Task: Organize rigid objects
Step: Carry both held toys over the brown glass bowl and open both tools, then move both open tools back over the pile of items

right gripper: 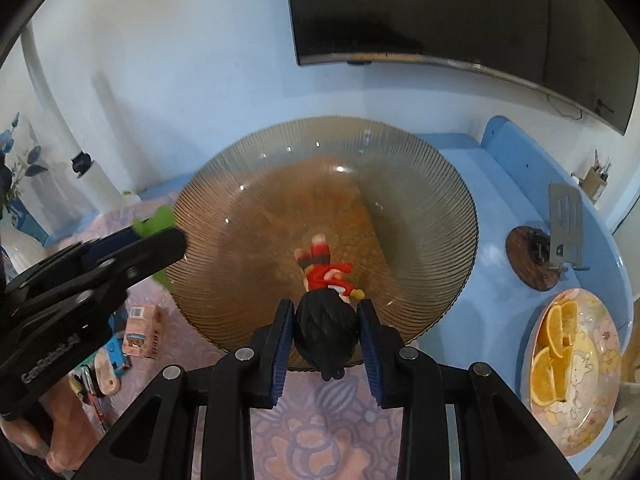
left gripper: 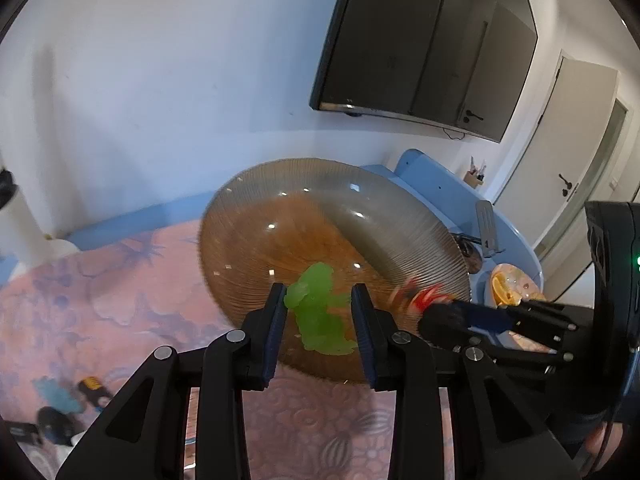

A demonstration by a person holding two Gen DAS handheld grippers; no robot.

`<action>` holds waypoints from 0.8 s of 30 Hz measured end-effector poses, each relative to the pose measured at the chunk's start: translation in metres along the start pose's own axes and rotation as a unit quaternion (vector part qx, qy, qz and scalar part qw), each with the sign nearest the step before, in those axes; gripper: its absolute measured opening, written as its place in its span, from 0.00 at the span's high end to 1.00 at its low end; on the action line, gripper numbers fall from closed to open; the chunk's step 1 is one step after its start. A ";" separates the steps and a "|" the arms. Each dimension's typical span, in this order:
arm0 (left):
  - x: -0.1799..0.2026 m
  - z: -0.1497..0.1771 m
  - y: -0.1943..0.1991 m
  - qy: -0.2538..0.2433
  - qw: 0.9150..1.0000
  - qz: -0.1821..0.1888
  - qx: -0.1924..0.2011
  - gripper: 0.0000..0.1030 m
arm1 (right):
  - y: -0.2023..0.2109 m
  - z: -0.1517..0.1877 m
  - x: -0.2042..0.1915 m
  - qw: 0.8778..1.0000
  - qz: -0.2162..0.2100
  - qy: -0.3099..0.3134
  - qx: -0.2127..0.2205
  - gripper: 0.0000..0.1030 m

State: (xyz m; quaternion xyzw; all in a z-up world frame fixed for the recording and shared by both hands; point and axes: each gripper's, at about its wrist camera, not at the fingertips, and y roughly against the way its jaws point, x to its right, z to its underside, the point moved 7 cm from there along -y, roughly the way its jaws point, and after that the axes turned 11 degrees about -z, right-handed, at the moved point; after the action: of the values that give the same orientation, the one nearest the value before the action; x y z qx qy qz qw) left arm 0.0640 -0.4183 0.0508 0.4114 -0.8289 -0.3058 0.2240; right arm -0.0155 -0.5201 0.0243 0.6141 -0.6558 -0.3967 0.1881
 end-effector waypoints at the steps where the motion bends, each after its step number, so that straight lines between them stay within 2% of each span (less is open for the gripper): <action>1: -0.001 -0.001 -0.001 0.000 1.000 -0.011 -0.001 0.50 | -0.001 0.000 0.002 1.000 -0.002 -0.005 -0.003 0.67; 3: -0.010 -0.002 0.010 0.001 0.999 -0.032 0.015 0.35 | 0.005 0.001 0.009 1.000 -0.001 -0.017 0.007 0.64; 6: -0.028 0.002 0.045 0.012 0.999 -0.030 0.035 0.35 | 0.025 0.004 0.012 0.999 -0.001 -0.026 0.039 0.63; 7: -0.036 0.004 0.056 0.017 0.999 -0.031 0.042 0.34 | 0.032 0.005 0.010 0.998 -0.007 -0.028 0.048 0.60; 8: -0.045 0.008 0.069 0.023 0.998 -0.036 0.051 0.31 | 0.041 0.007 0.007 0.998 -0.019 -0.028 0.060 0.53; 10: -0.072 0.020 0.106 0.043 0.994 -0.059 0.078 0.17 | 0.055 0.012 -0.006 0.996 -0.047 -0.024 0.078 0.41; 12: -0.099 0.038 0.134 0.061 0.990 -0.085 0.090 0.17 | 0.062 0.018 -0.026 0.994 -0.073 -0.013 0.086 0.41; 15: -0.147 0.081 0.162 0.097 0.983 -0.134 0.082 0.17 | 0.062 0.039 -0.075 0.988 -0.127 0.013 0.082 0.41; 18: -0.193 0.130 0.172 0.132 0.972 -0.187 0.055 0.17 | 0.045 0.065 -0.114 0.983 -0.163 0.042 0.067 0.40; 21: -0.230 0.173 0.166 0.162 0.961 -0.223 0.019 0.17 | 0.009 0.089 -0.151 0.980 -0.180 0.068 0.044 0.40; 24: -0.253 0.201 0.158 0.178 0.954 -0.242 0.010 0.17 | -0.023 0.106 -0.163 0.979 -0.189 0.074 0.026 0.40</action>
State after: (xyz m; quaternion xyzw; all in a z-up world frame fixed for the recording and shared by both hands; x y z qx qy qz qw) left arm -0.0055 -0.0713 -0.0136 0.6499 -0.6539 -0.2645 0.2830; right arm -0.0500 -0.3323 -0.0191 0.7595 -0.5224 -0.3611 0.1413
